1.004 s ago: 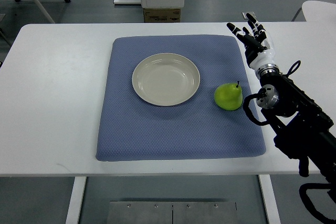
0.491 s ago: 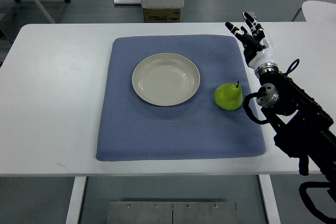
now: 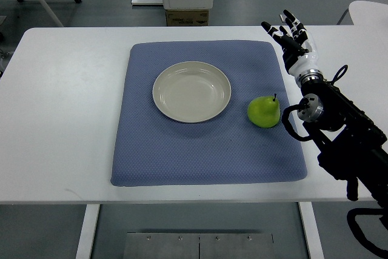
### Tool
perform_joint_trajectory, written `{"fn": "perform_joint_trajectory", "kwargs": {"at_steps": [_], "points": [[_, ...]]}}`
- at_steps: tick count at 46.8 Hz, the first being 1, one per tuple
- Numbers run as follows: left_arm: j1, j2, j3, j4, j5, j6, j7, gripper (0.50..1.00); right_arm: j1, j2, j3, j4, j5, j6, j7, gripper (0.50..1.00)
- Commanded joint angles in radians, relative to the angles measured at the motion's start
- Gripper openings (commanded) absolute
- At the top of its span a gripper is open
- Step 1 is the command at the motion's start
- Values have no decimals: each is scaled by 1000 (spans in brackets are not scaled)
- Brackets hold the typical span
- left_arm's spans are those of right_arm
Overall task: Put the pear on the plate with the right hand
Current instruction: 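Open the right hand and move it down toward the green pear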
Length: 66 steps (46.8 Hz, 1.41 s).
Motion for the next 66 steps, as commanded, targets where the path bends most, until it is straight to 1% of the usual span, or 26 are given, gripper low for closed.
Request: {"fn": "perform_joint_trajectory", "kwargs": {"at_steps": [1, 12, 15, 18, 25, 29, 37, 41, 49, 57, 66], "points": [[0, 0, 1, 0, 0, 0, 0, 1000, -1, -15, -14, 0, 0, 0, 0, 1000], [0, 0, -1, 0, 0, 0, 0, 1000, -3, -72, -33, 2, 0, 1, 3, 1000], [0, 0, -1, 0, 0, 0, 0, 1000, -4, -92, -31, 3, 3, 20, 3, 1000], [0, 0, 1, 0, 0, 1, 0, 1000, -10, -119, -33, 10, 24, 66, 3, 1000], [0, 0, -1, 0, 0, 0, 0, 1000, -27, -220, -97, 14, 103, 239, 3, 1000], [1, 0, 1, 0, 0, 1, 0, 1000, -40, -263, -131, 28, 135, 273, 9, 1000], [0, 0, -1, 0, 0, 0, 0, 1000, -93, -316, -152, 86, 141, 276, 43, 998], [0, 0, 1, 0, 0, 0, 0, 1000, -112, -343, -198, 112, 141, 275, 73, 995], [0, 0, -1, 0, 0, 0, 0, 1000, -126, -385, -327, 149, 141, 270, 195, 989], [0, 0, 1, 0, 0, 0, 0, 1000, -133, -431, -412, 220, 141, 271, 304, 989], [0, 0, 1, 0, 0, 0, 0, 1000, -138, -472, -476, 279, 137, 271, 306, 989]]}}
